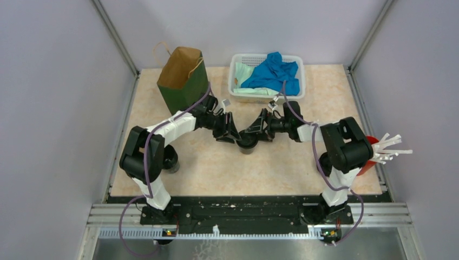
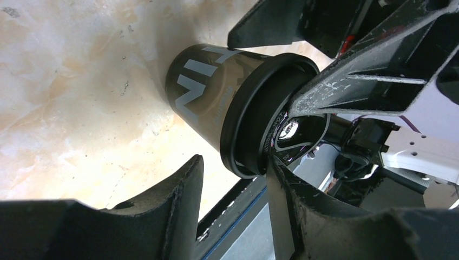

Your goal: Pack the takeout coffee

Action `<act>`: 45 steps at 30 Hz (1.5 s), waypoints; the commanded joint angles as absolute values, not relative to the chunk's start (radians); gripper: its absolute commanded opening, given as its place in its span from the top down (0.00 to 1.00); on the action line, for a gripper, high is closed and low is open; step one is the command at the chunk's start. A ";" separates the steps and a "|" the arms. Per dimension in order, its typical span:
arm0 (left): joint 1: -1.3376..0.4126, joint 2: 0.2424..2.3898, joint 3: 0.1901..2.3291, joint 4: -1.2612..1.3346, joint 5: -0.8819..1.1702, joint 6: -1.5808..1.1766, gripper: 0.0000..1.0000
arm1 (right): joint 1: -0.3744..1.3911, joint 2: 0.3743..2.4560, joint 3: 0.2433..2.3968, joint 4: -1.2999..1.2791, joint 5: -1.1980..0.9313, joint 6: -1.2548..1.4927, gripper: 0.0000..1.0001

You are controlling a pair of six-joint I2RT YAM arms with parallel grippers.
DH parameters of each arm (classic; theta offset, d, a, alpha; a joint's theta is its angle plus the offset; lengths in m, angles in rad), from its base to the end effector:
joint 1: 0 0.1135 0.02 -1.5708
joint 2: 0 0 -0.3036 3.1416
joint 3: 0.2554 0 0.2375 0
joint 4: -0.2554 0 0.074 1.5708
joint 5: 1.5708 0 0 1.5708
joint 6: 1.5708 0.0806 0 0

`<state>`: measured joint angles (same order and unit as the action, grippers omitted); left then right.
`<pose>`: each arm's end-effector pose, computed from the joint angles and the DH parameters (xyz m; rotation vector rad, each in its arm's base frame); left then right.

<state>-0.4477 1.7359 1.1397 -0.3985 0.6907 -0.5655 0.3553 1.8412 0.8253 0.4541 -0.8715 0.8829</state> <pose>0.3094 -0.2055 0.2194 0.1286 2.7168 -1.2396 0.3345 0.1899 0.1753 0.0288 2.3640 1.6019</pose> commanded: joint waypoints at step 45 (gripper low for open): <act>-0.497 1.842 1.220 -0.542 0.525 -0.532 0.46 | 0.359 1.754 1.027 -0.332 -0.952 0.740 0.49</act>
<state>-0.4629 1.8194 1.2770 -0.5121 0.6746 -0.5499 0.3508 1.7477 1.0588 -0.4385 -0.9546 0.6769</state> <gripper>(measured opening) 0.552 0.548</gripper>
